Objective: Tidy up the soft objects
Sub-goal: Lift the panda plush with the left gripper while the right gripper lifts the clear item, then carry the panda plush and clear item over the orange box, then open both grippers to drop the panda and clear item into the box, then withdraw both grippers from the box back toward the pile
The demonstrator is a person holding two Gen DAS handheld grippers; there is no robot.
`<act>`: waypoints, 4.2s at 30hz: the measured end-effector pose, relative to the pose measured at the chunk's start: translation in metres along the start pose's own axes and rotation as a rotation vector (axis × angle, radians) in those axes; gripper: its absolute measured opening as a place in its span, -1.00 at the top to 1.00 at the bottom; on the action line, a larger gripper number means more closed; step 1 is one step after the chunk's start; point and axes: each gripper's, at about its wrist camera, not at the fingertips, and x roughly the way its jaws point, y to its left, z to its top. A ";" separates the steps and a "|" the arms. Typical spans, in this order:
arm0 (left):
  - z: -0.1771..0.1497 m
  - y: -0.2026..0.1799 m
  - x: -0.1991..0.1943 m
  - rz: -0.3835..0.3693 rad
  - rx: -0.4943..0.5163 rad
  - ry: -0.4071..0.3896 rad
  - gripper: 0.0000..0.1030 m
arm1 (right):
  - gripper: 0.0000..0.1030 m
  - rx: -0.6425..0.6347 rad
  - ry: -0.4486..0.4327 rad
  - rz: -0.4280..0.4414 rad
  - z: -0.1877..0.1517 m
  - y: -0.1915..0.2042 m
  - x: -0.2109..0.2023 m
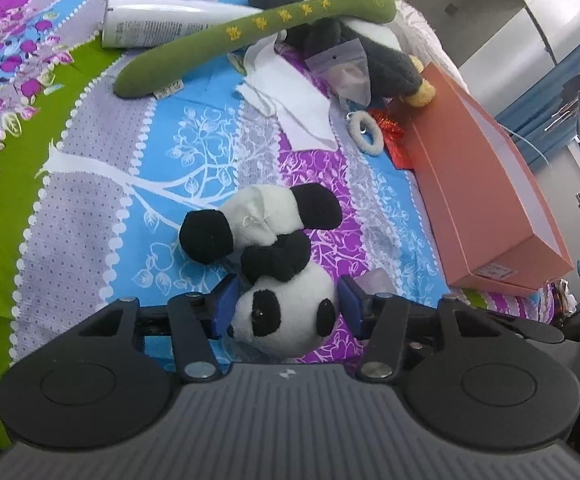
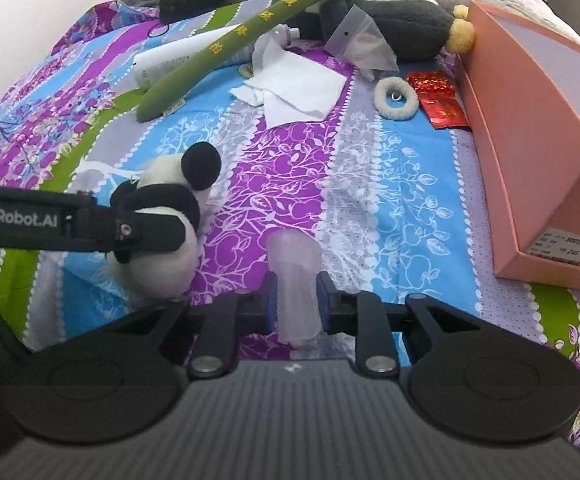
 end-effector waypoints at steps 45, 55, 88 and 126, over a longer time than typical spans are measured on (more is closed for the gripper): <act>0.113 -0.146 -0.085 -0.144 0.327 -0.261 -0.11 | 0.64 0.026 -0.445 -0.125 0.129 -0.058 -0.144; 0.129 -0.229 -0.065 -0.274 0.440 -0.251 -0.11 | 0.64 0.124 -0.445 -0.229 0.136 -0.130 -0.172; 0.120 -0.323 0.188 -0.233 0.537 0.185 0.21 | 0.39 0.433 -0.069 -0.201 0.049 -0.317 -0.056; 0.077 -0.241 -0.109 -0.219 0.501 -0.224 -0.12 | 0.39 0.201 -0.422 -0.121 0.056 -0.123 -0.214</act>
